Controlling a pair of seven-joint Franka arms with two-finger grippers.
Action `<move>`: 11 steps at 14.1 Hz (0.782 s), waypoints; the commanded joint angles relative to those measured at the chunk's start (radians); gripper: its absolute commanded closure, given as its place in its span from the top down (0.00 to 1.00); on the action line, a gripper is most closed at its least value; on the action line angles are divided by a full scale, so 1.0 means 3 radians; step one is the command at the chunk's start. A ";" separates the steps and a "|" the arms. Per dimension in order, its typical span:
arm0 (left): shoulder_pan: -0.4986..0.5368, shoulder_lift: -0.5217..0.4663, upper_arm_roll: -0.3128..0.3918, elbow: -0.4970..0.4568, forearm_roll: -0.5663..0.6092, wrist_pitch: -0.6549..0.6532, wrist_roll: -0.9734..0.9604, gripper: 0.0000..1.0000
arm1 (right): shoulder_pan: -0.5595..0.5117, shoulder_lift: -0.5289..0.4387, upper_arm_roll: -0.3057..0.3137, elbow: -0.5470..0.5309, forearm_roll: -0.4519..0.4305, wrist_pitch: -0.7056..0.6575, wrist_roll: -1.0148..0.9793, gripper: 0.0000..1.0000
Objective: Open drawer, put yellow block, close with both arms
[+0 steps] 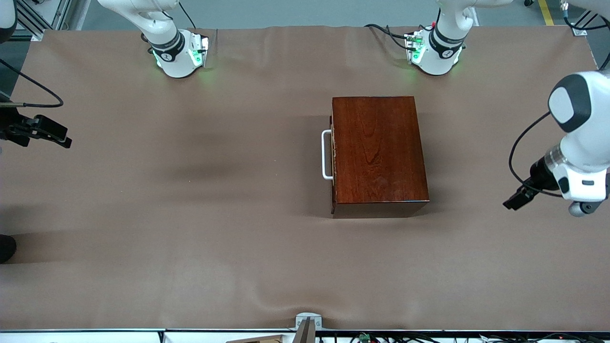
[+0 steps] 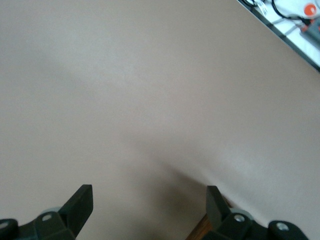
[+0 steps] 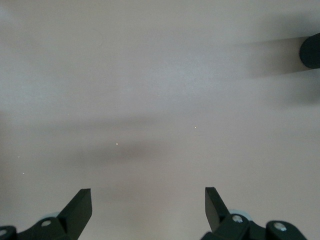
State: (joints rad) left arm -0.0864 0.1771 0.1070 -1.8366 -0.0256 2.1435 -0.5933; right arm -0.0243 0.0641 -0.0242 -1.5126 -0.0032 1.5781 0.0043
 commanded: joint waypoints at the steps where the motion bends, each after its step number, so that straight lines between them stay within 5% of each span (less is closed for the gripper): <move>1: 0.0032 -0.0309 -0.0045 -0.0341 -0.0078 0.0065 0.0493 1.00 | -0.0052 -0.0050 0.0040 -0.0040 0.0057 -0.0055 0.0006 1.00; 8: 0.0032 -0.0529 -0.0040 -0.0393 -0.0078 -0.0456 0.1440 1.00 | -0.0052 -0.0050 0.0045 -0.0035 0.0057 -0.0050 0.0006 1.00; 11: 0.0032 -0.0534 -0.0024 -0.0174 -0.0068 -0.0829 0.1558 1.00 | -0.0052 -0.0050 0.0045 -0.0035 0.0062 -0.0029 0.0016 1.00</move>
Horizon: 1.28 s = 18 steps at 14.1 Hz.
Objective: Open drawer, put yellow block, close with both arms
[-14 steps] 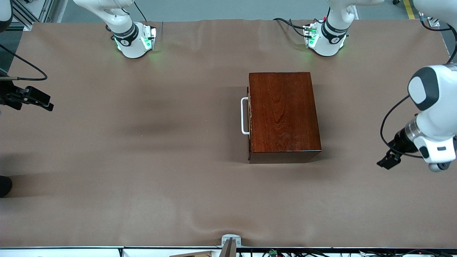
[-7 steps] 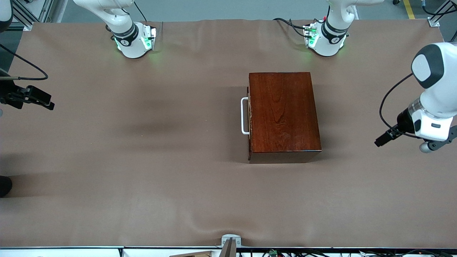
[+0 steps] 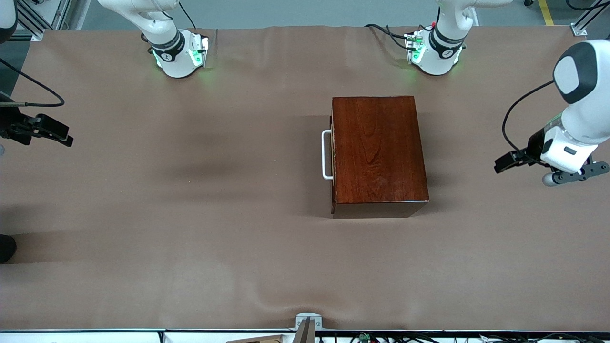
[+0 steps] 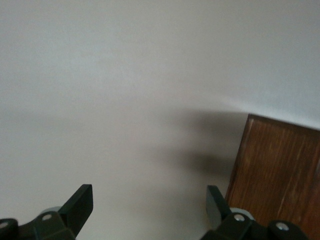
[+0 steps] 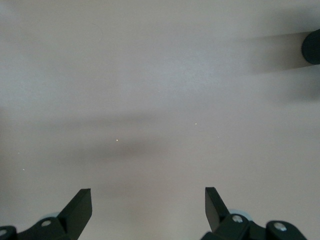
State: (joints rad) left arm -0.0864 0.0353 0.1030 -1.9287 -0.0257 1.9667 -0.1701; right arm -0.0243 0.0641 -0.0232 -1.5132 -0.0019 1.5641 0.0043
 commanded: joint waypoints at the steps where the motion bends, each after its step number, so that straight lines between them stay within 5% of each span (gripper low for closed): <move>1: 0.0032 -0.0031 -0.0011 0.0246 -0.0063 -0.0337 0.0158 1.00 | -0.0057 -0.0050 0.0042 -0.0033 0.0063 0.0022 0.0021 1.00; 11: -0.0003 -0.0061 -0.0190 0.1208 0.0065 -0.1345 0.0291 1.00 | -0.0057 -0.0050 0.0037 -0.0028 0.0119 0.0022 0.0016 1.00; 18: 0.0268 -0.0230 -0.0502 0.1188 0.0055 -0.1540 0.0485 1.00 | -0.0062 -0.0050 0.0037 -0.0023 0.0114 0.0027 0.0011 1.00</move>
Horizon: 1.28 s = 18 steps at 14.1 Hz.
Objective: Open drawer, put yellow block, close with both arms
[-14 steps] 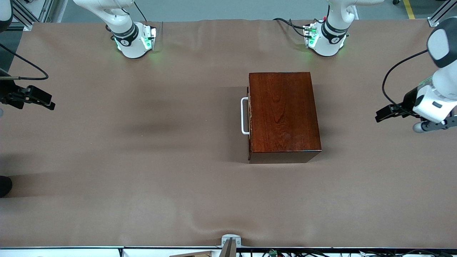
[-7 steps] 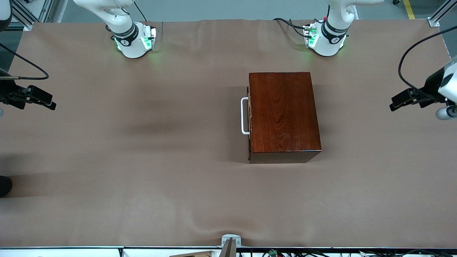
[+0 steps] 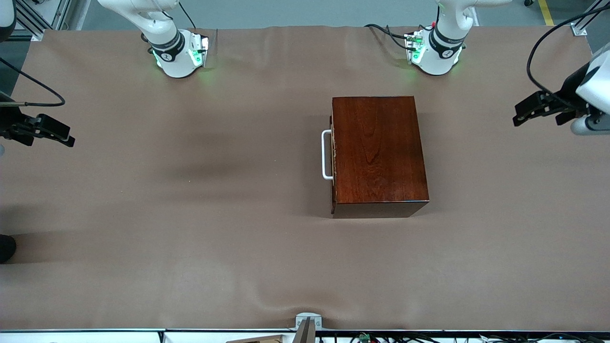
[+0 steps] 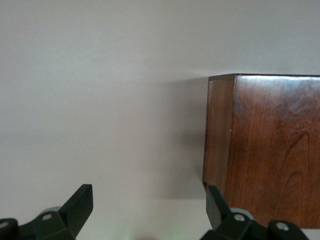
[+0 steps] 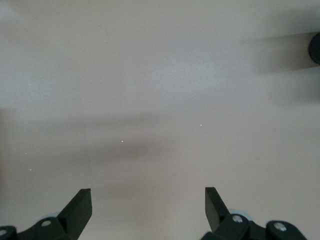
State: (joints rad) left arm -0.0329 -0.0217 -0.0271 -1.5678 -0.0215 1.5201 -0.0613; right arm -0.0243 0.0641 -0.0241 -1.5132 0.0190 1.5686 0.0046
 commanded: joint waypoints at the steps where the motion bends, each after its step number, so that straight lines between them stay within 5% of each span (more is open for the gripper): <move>1: 0.0079 -0.0030 -0.0068 -0.0010 0.0041 -0.0051 0.0122 1.00 | -0.0062 -0.0050 0.0039 -0.0023 0.0039 0.0012 0.0010 1.00; 18: 0.0059 0.0042 -0.0176 0.0000 0.0077 -0.0051 0.0122 1.00 | -0.0067 -0.0050 0.0039 -0.0023 0.0039 0.0012 0.0010 1.00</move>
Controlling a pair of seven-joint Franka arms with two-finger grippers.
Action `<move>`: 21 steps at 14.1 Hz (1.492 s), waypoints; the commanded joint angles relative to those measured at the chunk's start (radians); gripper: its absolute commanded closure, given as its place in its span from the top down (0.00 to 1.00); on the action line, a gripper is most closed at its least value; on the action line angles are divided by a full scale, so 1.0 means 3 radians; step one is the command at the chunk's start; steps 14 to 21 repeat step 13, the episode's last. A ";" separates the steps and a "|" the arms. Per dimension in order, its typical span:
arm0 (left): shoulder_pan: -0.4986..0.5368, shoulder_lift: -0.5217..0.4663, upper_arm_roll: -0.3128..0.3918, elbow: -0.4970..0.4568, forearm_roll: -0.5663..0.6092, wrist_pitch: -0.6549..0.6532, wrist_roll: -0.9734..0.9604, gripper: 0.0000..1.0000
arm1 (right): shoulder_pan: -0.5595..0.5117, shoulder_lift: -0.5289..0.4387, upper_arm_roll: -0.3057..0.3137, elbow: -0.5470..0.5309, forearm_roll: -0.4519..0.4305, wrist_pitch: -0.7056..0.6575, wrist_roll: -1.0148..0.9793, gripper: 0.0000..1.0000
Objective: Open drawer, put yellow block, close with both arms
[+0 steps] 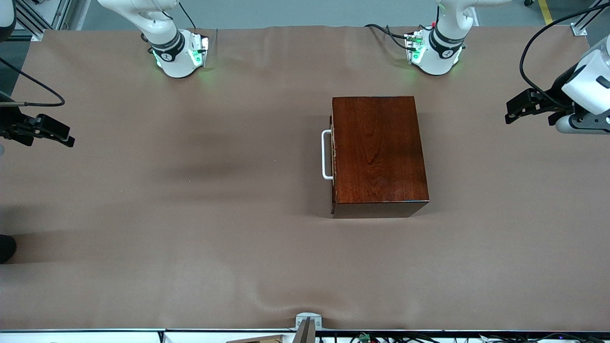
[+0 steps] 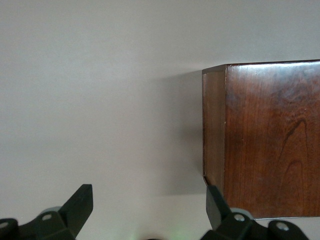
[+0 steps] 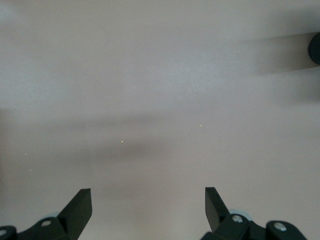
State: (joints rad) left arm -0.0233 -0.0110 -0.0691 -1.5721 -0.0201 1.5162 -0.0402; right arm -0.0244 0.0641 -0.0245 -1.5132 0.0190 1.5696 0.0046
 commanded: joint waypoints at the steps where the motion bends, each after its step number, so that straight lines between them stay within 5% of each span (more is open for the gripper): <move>1: 0.0021 0.0006 -0.0036 -0.0001 0.0072 -0.0038 0.0052 1.00 | -0.0067 -0.0050 0.0041 -0.0023 0.0039 0.0009 0.0010 1.00; 21: 0.0026 0.0093 -0.0036 0.0009 0.0072 -0.0007 0.0052 1.00 | -0.0067 -0.0050 0.0041 -0.0023 0.0044 0.0009 0.0010 1.00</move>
